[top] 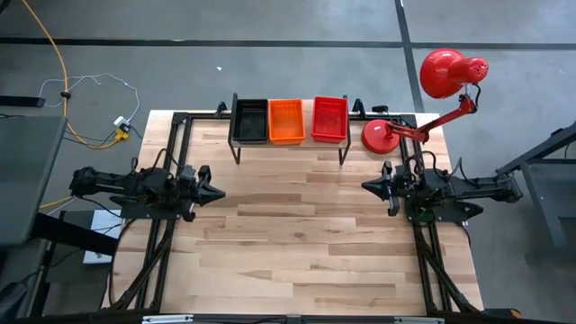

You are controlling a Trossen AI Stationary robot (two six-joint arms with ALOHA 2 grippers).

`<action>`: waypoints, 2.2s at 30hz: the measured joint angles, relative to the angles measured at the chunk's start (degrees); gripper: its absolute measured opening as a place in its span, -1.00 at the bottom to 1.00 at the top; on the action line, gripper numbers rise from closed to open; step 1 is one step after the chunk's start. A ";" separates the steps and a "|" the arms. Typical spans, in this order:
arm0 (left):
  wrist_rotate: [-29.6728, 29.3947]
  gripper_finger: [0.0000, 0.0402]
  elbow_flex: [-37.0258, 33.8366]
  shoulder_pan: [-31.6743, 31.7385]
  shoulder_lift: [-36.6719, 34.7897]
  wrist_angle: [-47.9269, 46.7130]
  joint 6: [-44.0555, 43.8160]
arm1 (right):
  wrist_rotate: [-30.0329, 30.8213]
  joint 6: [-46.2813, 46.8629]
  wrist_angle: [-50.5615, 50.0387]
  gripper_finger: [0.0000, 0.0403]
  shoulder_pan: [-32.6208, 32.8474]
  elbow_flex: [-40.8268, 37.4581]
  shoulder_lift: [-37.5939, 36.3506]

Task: Stack baskets on shelf by color
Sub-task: Return to Home Position

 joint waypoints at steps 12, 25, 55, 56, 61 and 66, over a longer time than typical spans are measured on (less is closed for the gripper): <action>0.81 -1.00 0.00 0.42 0.00 -0.46 19.72 | 0.04 0.00 -0.02 -1.00 0.00 -0.02 0.02; 0.63 -1.00 0.00 0.49 0.00 -0.50 19.47 | 0.11 0.00 -0.02 -1.00 0.00 -0.02 0.02; 0.50 -1.00 0.00 0.49 0.01 -0.50 19.47 | 0.07 0.00 -0.02 -1.00 0.00 0.01 0.04; 0.50 -1.00 0.00 0.49 0.00 -0.50 19.47 | 0.07 0.02 -0.02 -1.00 0.00 0.00 0.02; 0.50 -1.00 0.00 0.49 0.00 -0.50 19.47 | 0.07 0.01 -0.03 -1.00 0.00 -0.01 0.04; 0.50 -1.00 0.00 0.49 0.02 -0.50 19.47 | 0.04 0.01 -0.03 -1.00 0.00 -0.02 0.04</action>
